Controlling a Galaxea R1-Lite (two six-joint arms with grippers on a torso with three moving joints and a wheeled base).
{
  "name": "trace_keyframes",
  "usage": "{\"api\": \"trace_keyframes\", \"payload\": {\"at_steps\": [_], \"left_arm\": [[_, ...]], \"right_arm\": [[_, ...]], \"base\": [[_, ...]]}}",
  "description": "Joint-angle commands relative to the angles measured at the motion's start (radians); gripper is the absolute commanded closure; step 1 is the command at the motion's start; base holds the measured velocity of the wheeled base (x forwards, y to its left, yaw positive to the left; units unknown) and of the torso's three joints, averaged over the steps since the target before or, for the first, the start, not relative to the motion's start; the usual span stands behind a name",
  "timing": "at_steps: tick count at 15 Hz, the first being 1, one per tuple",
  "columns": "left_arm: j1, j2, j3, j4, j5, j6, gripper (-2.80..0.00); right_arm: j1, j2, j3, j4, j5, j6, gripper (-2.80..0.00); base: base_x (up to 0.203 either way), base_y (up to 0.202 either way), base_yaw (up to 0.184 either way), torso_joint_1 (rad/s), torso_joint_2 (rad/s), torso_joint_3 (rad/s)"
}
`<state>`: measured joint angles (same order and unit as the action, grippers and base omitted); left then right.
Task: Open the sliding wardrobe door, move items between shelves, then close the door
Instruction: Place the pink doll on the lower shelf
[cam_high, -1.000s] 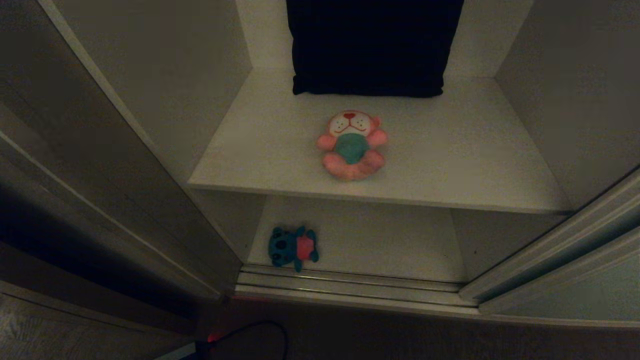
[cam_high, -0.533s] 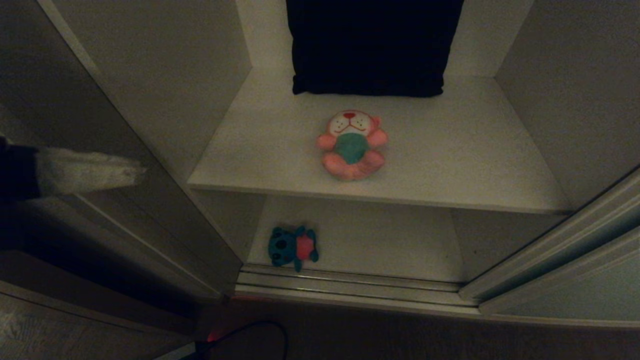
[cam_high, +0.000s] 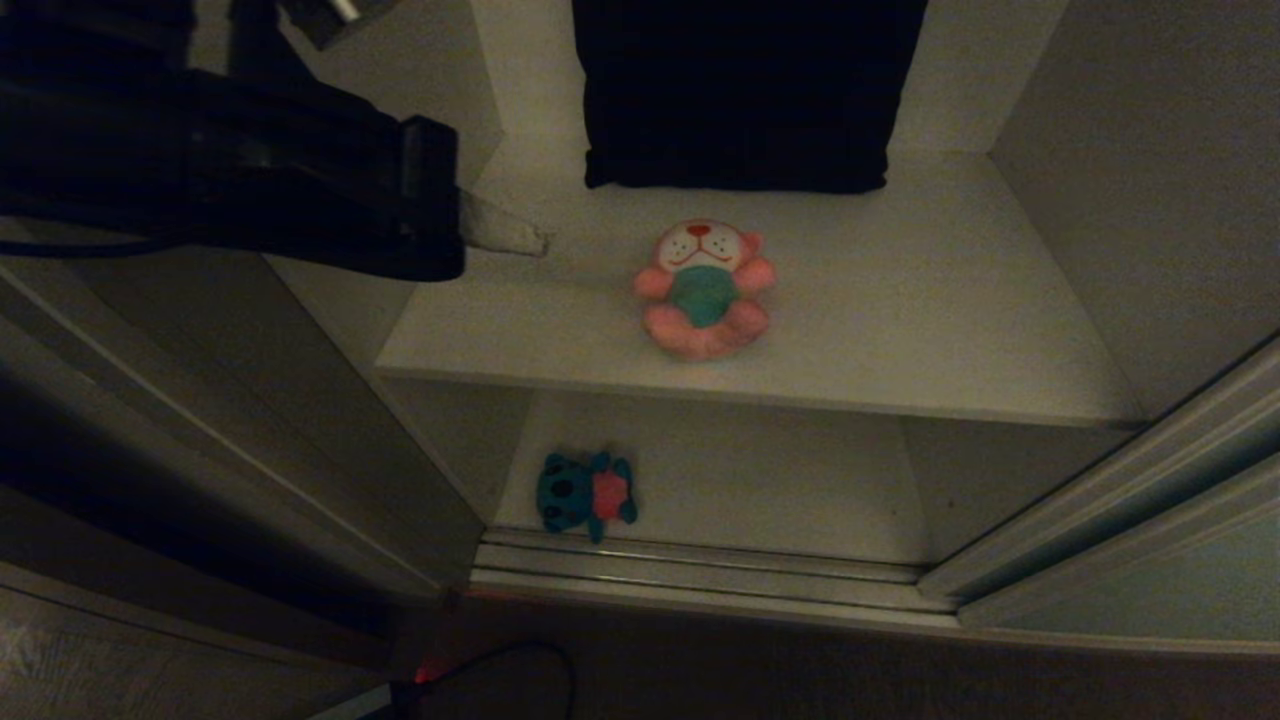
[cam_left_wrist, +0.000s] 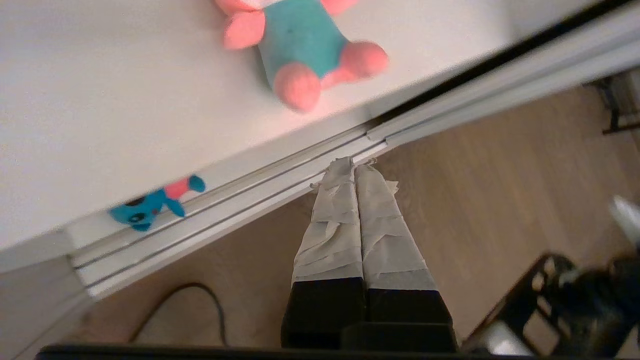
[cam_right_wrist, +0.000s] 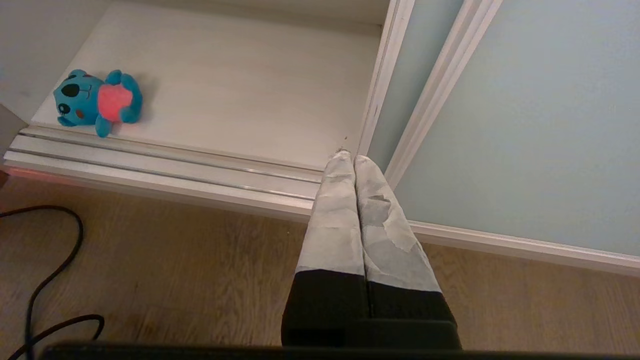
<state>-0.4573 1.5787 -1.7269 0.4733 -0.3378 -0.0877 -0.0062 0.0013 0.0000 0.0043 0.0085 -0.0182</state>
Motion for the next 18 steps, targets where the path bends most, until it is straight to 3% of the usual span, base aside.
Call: {"api": "trace_keyframes", "payload": {"at_steps": [1, 3, 4, 6, 8, 18], "left_arm": [[-0.064, 0.138, -0.06, -0.004, 0.051, -0.047, 0.0], [-0.086, 0.205, -0.067, -0.065, 0.122, -0.103, 0.0], [-0.094, 0.243, -0.075, -0.105, 0.172, -0.129, -2.8], [-0.109, 0.333, -0.152, -0.143, 0.242, -0.19, -2.8], [-0.125, 0.396, -0.204, -0.162, 0.269, -0.242, -2.8], [-0.126, 0.505, -0.209, -0.257, 0.269, -0.277, -2.8]], "right_arm": [[0.0, 0.002, 0.004, 0.0, 0.001, 0.0, 0.0], [0.0, 0.001, 0.003, 0.0, 0.001, 0.0, 0.0], [0.0, 0.002, 0.004, 0.0, 0.001, 0.0, 0.0], [0.0, 0.0, 0.004, 0.0, 0.001, 0.0, 0.0], [0.0, 0.001, 0.005, 0.0, 0.001, 0.0, 0.0], [0.0, 0.0, 0.004, 0.0, 0.001, 0.0, 0.0]], "base": [[0.0, 0.0, 0.0, 0.0, 0.0, 0.0], [0.0, 0.0, 0.0, 0.0, 0.0, 0.0], [0.0, 0.0, 0.0, 0.0, 0.0, 0.0], [0.0, 0.0, 0.0, 0.0, 0.0, 0.0], [0.0, 0.0, 0.0, 0.0, 0.0, 0.0], [0.0, 0.0, 0.0, 0.0, 0.0, 0.0]]}}
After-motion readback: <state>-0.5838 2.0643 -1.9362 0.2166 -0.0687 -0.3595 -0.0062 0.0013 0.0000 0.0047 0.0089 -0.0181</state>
